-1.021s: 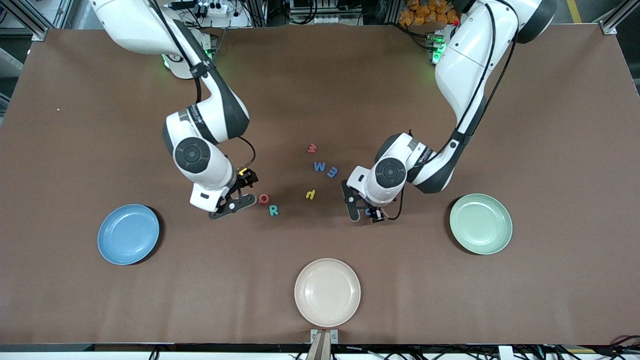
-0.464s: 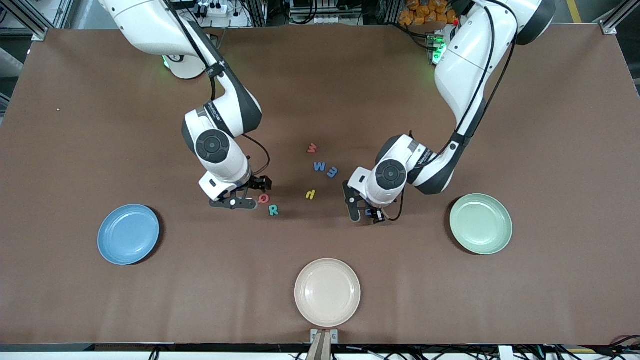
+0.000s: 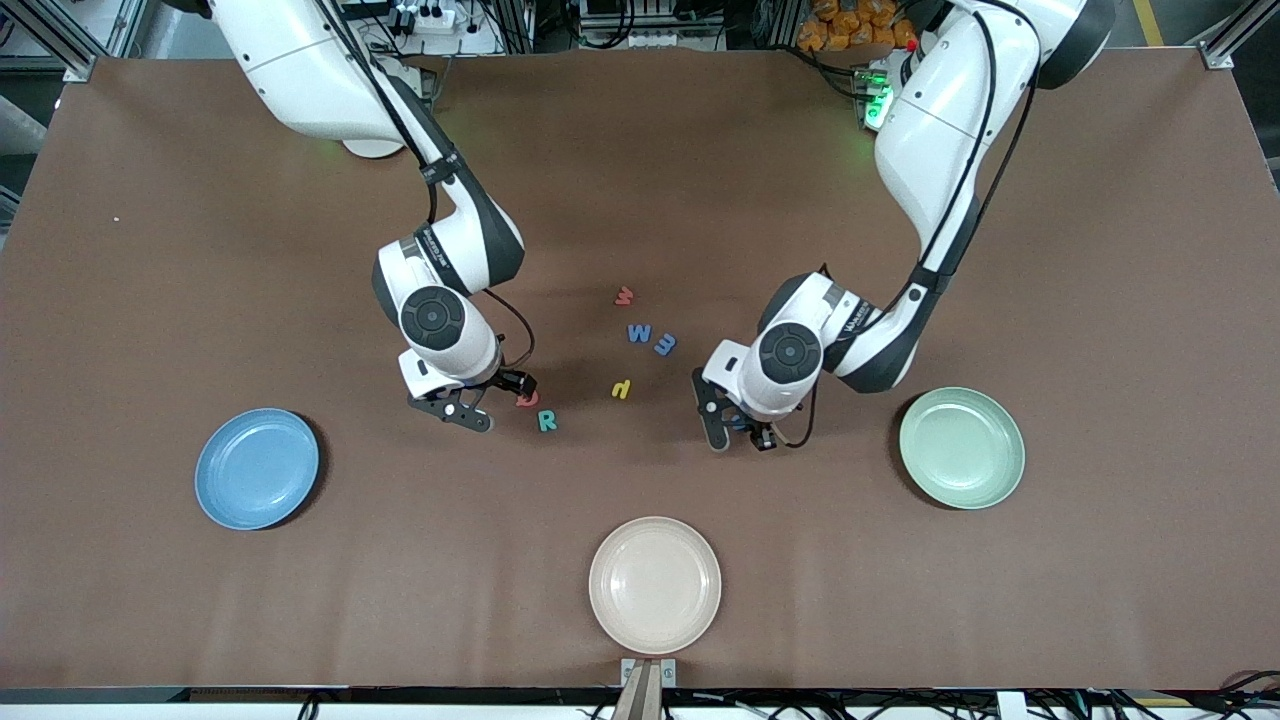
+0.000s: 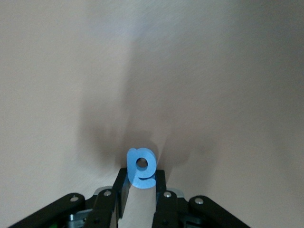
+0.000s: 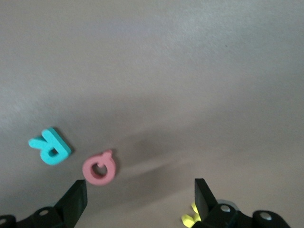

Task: Sort uppercase to blue plate, lowercase to green plate
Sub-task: 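Carry the blue e over the green plate with the left gripper, then release the e on the green plate while the right gripper grasps the Q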

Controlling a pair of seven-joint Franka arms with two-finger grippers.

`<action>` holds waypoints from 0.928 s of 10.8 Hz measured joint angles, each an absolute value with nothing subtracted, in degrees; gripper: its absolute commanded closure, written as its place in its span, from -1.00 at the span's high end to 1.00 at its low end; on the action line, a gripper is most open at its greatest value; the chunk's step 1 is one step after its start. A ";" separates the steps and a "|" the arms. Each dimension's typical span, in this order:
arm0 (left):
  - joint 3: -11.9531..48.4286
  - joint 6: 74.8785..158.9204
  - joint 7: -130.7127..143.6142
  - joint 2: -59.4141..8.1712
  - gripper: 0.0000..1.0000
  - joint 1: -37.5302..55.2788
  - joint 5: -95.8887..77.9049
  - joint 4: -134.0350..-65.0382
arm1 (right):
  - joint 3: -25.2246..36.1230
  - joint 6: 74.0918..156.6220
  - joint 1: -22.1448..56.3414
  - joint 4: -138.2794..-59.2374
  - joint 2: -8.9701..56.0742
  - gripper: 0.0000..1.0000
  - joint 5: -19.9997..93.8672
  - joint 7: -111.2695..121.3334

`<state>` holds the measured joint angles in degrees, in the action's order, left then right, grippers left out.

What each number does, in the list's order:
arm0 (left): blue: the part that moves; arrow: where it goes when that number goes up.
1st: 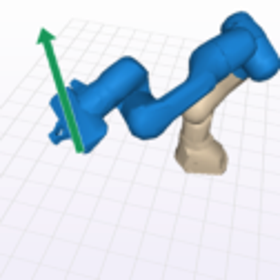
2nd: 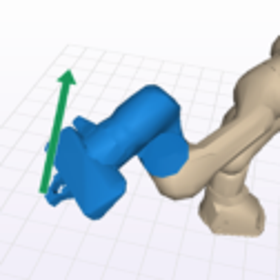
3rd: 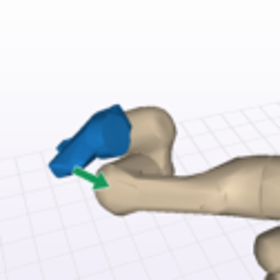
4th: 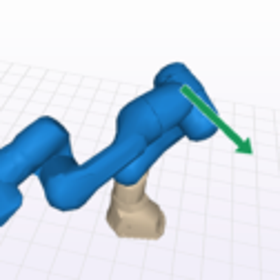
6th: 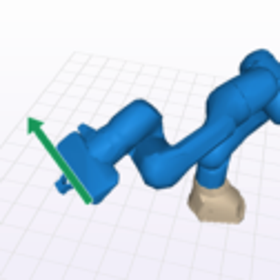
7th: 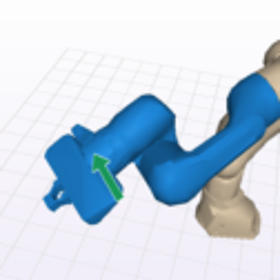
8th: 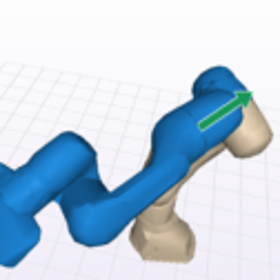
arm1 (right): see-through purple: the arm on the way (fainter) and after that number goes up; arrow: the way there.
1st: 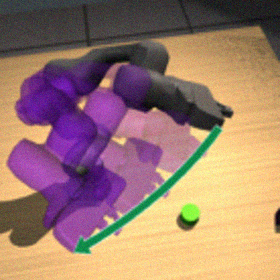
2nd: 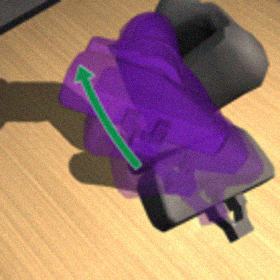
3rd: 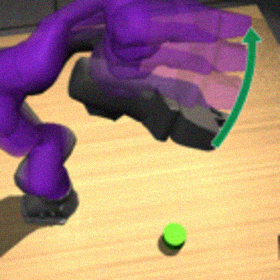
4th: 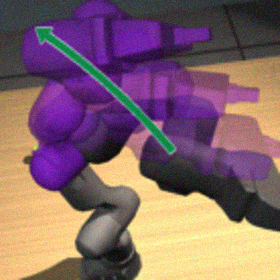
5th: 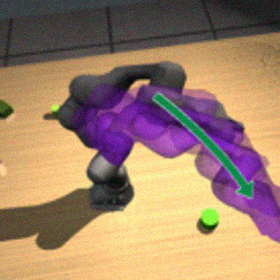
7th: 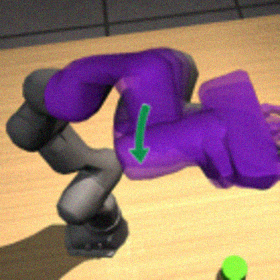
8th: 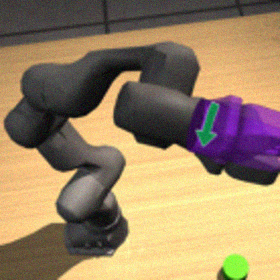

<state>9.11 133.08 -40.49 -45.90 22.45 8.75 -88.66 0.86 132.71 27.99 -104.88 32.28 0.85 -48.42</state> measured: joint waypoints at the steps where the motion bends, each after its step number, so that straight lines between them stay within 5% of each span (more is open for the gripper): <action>1: 7.77 132.72 -40.52 -45.74 -1.00 21.73 8.75 -88.18 | 0.89 134.40 27.91 -104.87 32.75 1.00 0.86 -49.41; 8: -3.86 114.93 -41.28 -32.29 -0.97 14.22 8.74 -87.36 | 0.78 138.31 28.00 -104.83 36.26 1.00 0.96 -54.77; 9: -6.21 114.90 -41.28 -32.40 -0.61 14.14 8.66 -87.94 | 0.71 138.56 28.10 -104.83 36.47 1.00 0.96 -55.47; 10: -7.69 114.91 -41.28 -32.77 0.11 13.74 8.04 -88.61 | 0.62 138.91 28.22 -104.83 36.65 1.00 0.96 -55.75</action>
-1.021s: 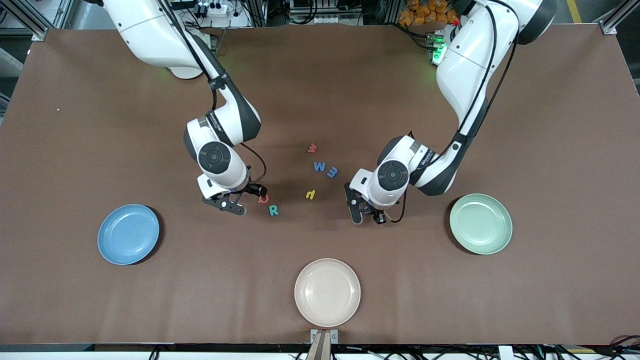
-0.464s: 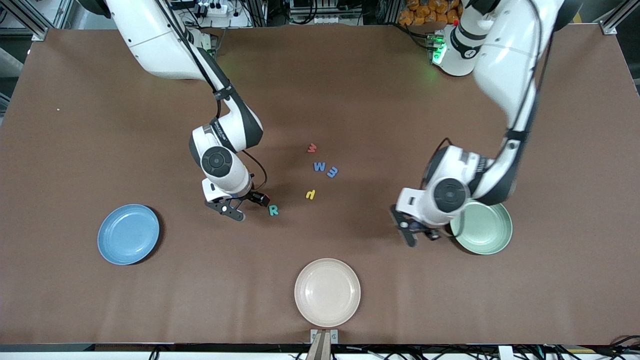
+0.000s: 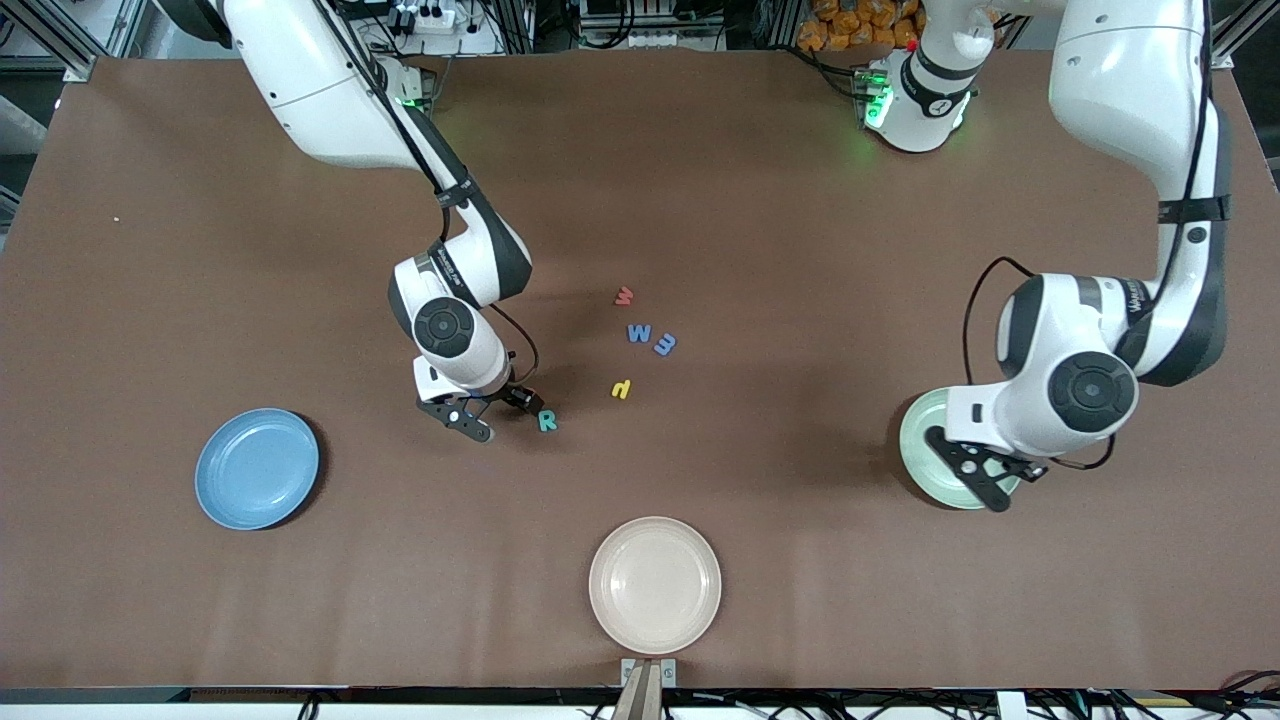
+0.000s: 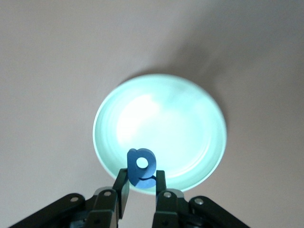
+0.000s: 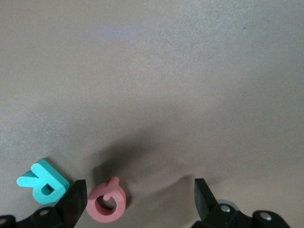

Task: Sort uppercase to blue plate, lowercase to green plate
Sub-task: 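Release the e on the green plate while the right gripper grasps the Q, then lift the pink Q with the right gripper while the left gripper reaches the E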

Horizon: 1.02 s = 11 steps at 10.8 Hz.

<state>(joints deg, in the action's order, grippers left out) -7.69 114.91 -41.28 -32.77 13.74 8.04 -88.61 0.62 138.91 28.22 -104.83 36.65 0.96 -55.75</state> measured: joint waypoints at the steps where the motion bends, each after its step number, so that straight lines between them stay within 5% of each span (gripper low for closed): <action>1: -8.27 114.94 -41.28 -33.27 0.99 13.16 6.97 -88.95 | 0.52 138.97 28.33 -104.83 36.76 1.00 0.96 -55.84; 8: -9.09 117.09 -41.08 -34.20 1.00 14.46 3.00 -82.95 | 0.18 140.07 28.91 -104.77 37.71 1.00 0.97 -57.01; 9: -9.03 117.05 -40.57 -34.10 0.98 16.32 -0.98 -82.43 | 0.19 140.09 28.92 -104.74 37.73 -0.21 0.97 -57.04; 10: -9.00 116.92 -38.87 -34.11 0.95 18.61 -4.52 -82.48 | 0.17 140.11 28.94 -104.73 37.73 -0.99 0.97 -57.06; 11: -8.83 116.81 -36.12 -34.29 0.87 20.76 -6.62 -82.66 | 0.08 140.56 29.00 -104.52 37.72 -1.00 0.99 -57.07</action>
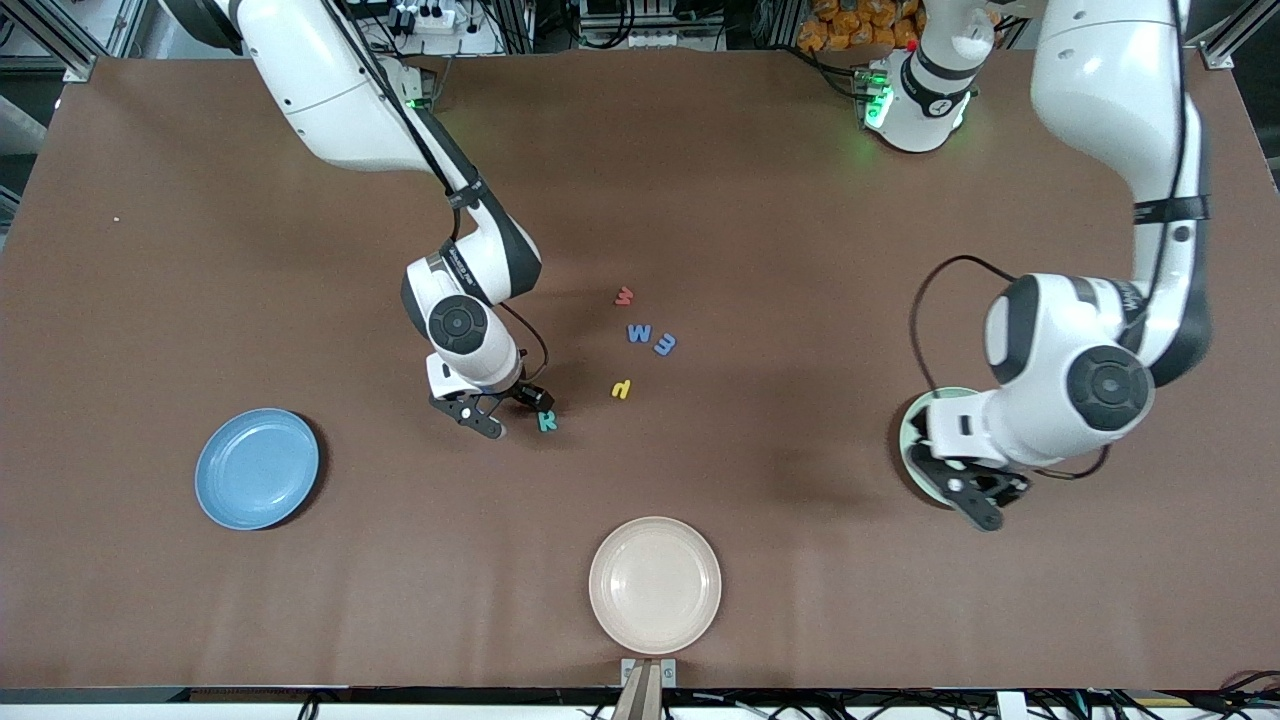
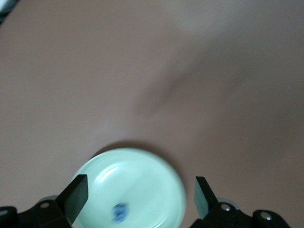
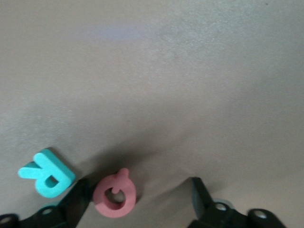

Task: Sort uppercase to blue plate, lowercase to green plate
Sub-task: 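Lift the pink Q with the right gripper while the left gripper reaches the E, then place the Q on the blue plate while the left gripper grasps the E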

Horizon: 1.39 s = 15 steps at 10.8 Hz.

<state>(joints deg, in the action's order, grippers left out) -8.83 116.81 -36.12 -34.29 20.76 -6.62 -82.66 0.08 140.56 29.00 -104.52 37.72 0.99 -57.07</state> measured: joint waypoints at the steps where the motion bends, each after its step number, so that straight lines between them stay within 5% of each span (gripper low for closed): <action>1: -8.14 116.80 -33.34 -34.69 0.86 22.47 -7.77 -82.76 | -0.05 140.74 29.15 -104.12 37.71 -1.00 1.00 -57.11; 9: -0.41 118.34 -20.50 -39.47 0.86 33.78 -7.48 -84.89 | 0.56 140.15 28.92 -102.40 36.60 -1.00 1.00 -57.24; 15: 4.15 126.24 -8.53 -41.51 0.71 37.88 -4.43 -87.71 | 2.00 124.66 17.65 -93.19 34.47 -1.00 -0.13 -35.45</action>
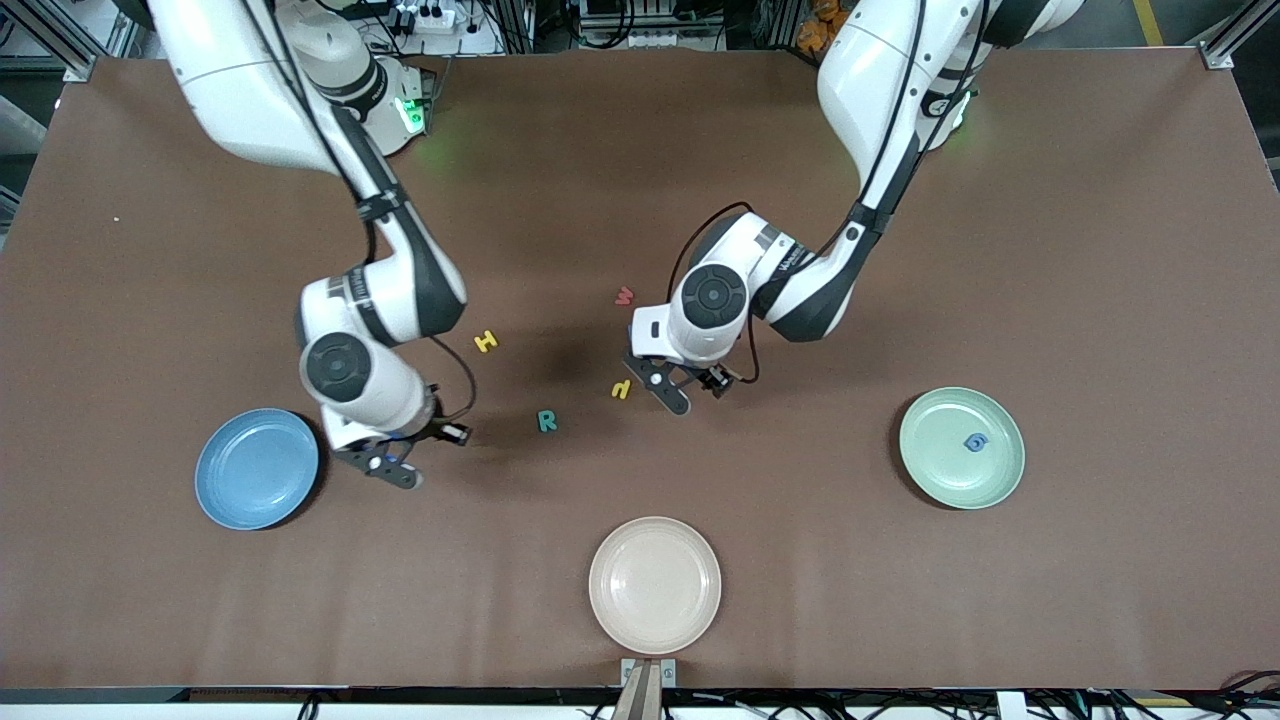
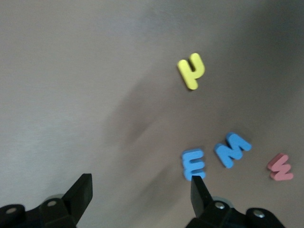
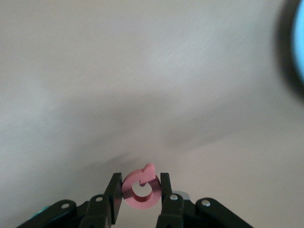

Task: Sort uppercase to blue plate, lowercase to green plate
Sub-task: 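Place the Q on the blue plate while the left gripper grasps the E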

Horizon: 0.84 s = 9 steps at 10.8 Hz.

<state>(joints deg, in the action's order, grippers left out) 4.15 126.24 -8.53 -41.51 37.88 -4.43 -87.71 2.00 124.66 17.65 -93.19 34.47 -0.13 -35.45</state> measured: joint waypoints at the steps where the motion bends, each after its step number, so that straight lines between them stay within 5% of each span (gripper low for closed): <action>1: 4.59 128.18 -7.74 -41.68 0.67 38.38 -4.03 -89.21 | 2.95 124.27 15.60 -92.74 34.42 -1.00 -0.75 -29.11; 7: 7.00 132.20 0.21 -44.00 0.55 40.04 1.21 -91.17 | 5.25 124.17 1.76 -90.39 34.39 -1.00 -7.31 9.91; 9: 7.03 132.22 0.23 -44.14 0.41 40.13 1.21 -91.37 | 5.26 124.18 -0.19 -90.09 34.49 0.99 -10.17 13.37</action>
<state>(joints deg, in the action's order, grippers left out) 7.03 132.22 0.23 -44.14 40.13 1.21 -91.37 5.26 124.18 -0.19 -90.09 34.49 -10.17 13.37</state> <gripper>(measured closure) 0.225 0.626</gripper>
